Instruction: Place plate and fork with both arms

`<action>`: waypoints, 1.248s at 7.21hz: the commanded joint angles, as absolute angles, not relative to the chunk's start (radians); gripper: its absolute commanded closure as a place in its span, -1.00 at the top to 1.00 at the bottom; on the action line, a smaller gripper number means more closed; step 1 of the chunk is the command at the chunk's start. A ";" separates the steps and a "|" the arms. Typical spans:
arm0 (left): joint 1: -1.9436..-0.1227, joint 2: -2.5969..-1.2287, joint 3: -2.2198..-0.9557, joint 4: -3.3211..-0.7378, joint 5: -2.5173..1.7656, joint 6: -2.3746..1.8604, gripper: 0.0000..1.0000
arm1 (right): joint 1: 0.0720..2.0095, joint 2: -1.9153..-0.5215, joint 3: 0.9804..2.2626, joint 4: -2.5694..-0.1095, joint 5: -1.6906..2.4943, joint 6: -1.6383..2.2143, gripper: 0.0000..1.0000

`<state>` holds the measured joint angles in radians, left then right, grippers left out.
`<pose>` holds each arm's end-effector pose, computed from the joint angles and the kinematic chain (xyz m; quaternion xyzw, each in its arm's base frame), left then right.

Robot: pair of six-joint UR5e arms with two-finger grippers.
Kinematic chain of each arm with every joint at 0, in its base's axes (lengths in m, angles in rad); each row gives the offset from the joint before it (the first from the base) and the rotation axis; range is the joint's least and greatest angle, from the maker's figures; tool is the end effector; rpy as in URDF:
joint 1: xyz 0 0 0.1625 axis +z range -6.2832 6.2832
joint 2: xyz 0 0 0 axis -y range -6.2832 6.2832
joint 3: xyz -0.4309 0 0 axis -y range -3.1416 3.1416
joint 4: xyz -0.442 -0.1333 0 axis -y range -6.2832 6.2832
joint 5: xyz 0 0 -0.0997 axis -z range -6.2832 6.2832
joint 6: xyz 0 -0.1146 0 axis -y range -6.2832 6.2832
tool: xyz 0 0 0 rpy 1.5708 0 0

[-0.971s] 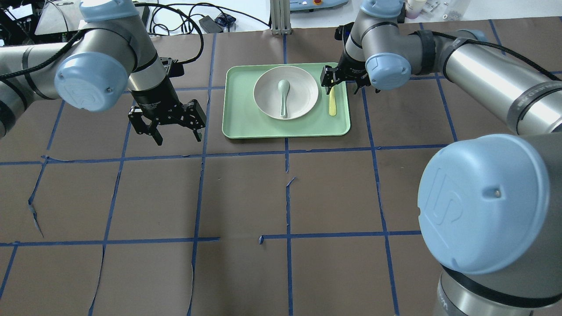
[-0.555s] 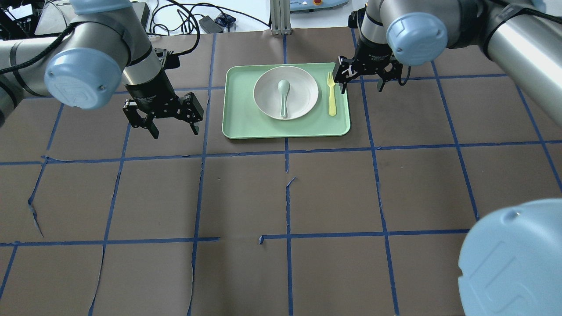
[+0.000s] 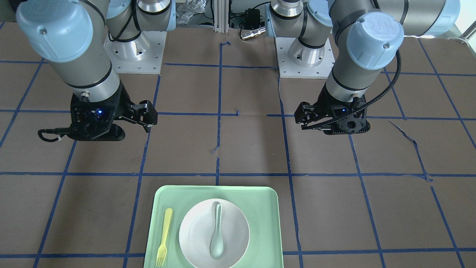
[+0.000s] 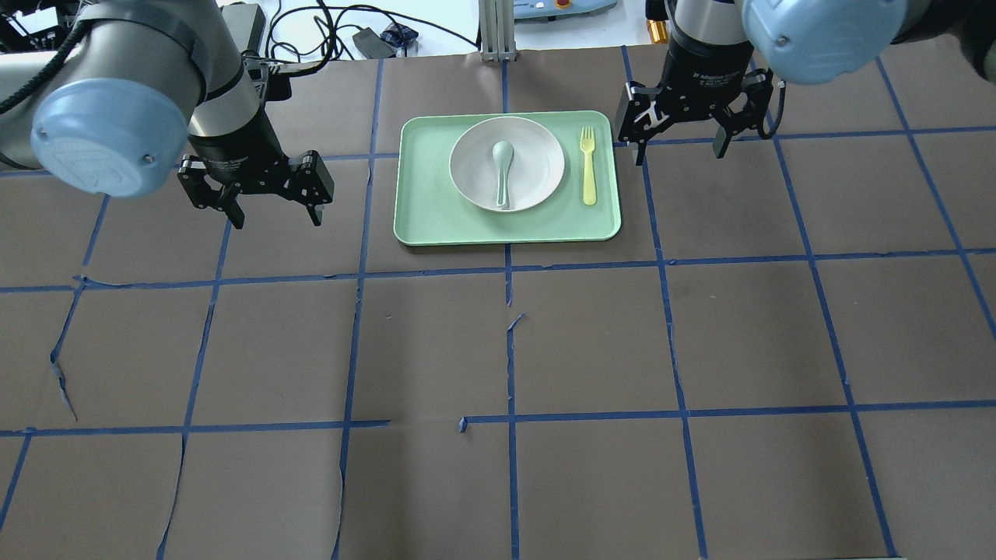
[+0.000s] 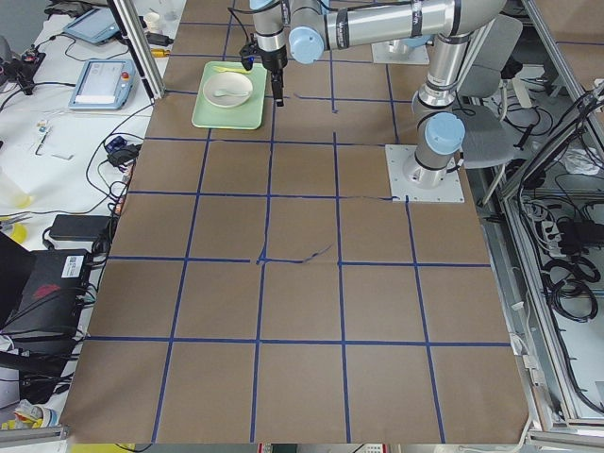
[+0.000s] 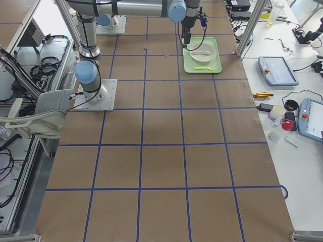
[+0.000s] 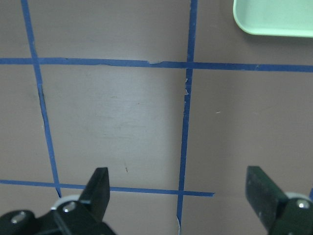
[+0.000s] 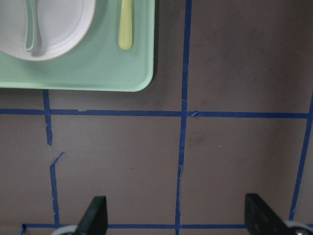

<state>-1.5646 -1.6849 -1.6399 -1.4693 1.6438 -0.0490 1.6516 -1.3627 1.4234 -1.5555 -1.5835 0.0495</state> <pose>-0.1214 -0.5745 0.3880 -0.0261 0.9982 0.0400 0.0373 0.1815 -0.6083 0.4355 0.0159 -0.9991 -0.0375 0.0088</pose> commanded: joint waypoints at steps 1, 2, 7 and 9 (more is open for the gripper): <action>-1.568 -1.677 -1.622 -1.460 1.570 -0.051 1.00 | 1.669 -1.381 1.422 -1.536 -1.560 0.075 1.00; -1.569 -1.674 -1.617 -1.460 1.556 -0.051 1.00 | 1.674 -1.384 1.428 -1.536 -1.559 0.081 1.00; -1.603 -1.646 -1.620 -1.523 1.585 -0.055 1.00 | 1.672 -1.382 1.428 -1.545 -1.560 0.083 1.00; -1.603 -1.649 -1.628 -1.514 1.615 -0.054 1.00 | 1.674 -1.382 1.424 -1.545 -1.557 0.083 1.00</action>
<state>-1.6028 -1.6488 -1.6236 -1.5170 1.5973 -0.0549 1.6728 -1.3817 1.4259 -1.5435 -1.5588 0.0828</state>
